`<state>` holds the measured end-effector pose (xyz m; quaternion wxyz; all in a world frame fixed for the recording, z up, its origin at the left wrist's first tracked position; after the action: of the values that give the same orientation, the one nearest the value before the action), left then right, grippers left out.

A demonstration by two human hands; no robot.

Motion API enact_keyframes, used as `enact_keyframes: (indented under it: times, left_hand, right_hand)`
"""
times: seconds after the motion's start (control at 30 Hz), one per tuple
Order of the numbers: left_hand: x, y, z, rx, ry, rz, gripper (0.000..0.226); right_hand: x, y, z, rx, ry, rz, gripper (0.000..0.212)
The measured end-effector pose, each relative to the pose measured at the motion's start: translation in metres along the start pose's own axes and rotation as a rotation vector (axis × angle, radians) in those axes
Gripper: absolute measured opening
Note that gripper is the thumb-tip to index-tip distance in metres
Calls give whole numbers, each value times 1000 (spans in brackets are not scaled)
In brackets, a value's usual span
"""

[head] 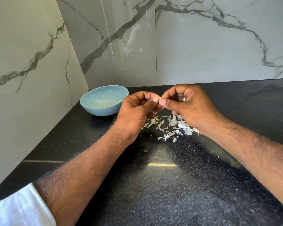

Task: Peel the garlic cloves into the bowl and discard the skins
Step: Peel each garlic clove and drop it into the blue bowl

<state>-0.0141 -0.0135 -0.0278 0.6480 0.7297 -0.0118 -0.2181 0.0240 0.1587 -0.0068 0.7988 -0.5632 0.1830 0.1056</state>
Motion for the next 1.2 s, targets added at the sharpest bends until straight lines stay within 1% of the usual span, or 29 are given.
enact_keyframes:
  times: [0.07, 0.13, 0.23, 0.3, 0.37, 0.43, 0.47, 0.57, 0.6, 0.63, 0.73, 0.8, 0.9, 1.0, 1.07, 1.2]
  left_hand:
    - [0, 1, 3, 9, 20, 31, 4]
    - [0, 0, 6, -35, 52, 52, 6]
    - [-1, -1, 6, -113, 52, 78, 14]
    - [-1, 0, 6, -200, 33, 61, 22]
    - [-2, 4, 9, -365, 5, -23, 28]
    - [-3, 10, 14, -554, -10, -133, 29]
    - [-3, 14, 16, -618, -5, -174, 29]
    - [-4, 24, 24, -685, 40, -234, 29]
    - [-6, 28, 28, -706, 59, -250, 29]
    - [-6, 31, 32, -727, 75, -261, 29]
    - [-9, 37, 46, -782, 112, -270, 30]
    - [-11, 42, 55, -817, 139, -285, 29]
    - [-16, 50, 75, -853, 222, -316, 30]
    - [-22, 55, 109, -856, 361, -314, 30]
    - [-25, 58, 134, -845, 460, -289, 30]
    - [-27, 58, 171, -793, 641, -220, 27]
  right_hand:
    - [0, -1, 2, -78, 28, -8, 20]
    - [-1, -2, 4, -141, 51, -15, 25]
    - [-3, 0, 6, -231, 47, -26, 24]
    - [-4, 1, 8, -296, 35, -49, 23]
    - [-6, 5, 10, -267, 44, -84, 16]
    - [-9, 11, 12, -185, 75, -122, 6]
    - [-10, 14, 13, -148, 79, -144, 6]
    - [-8, 18, 8, -93, -21, -196, 24]
    - [-6, 17, 6, -76, -50, -195, 24]
    - [-5, 15, 6, -42, -64, -180, 19]
    - [-3, 10, 5, 18, -43, -136, 4]
    - [-4, 10, 5, 1, -36, -156, 8]
    - [-6, 0, 2, -30, -45, -164, 13]
    - [-20, -19, -12, -40, -40, -154, 12]
    - [-39, -33, -31, 31, -44, -127, 10]
    - [-85, -48, -83, 280, -92, -39, 10]
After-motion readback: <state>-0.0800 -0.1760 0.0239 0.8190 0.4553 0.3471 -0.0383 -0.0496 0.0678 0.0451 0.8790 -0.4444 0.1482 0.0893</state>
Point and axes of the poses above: each hand's wrist, its own x-axis away from the middle knuckle, its own z-axis out of the back of the hand, y = z × x, the point moved 4 cm from there along -x, towards the middle knuckle, and after that the axes turned 3 degrees about -z, right-handed, at the moved point
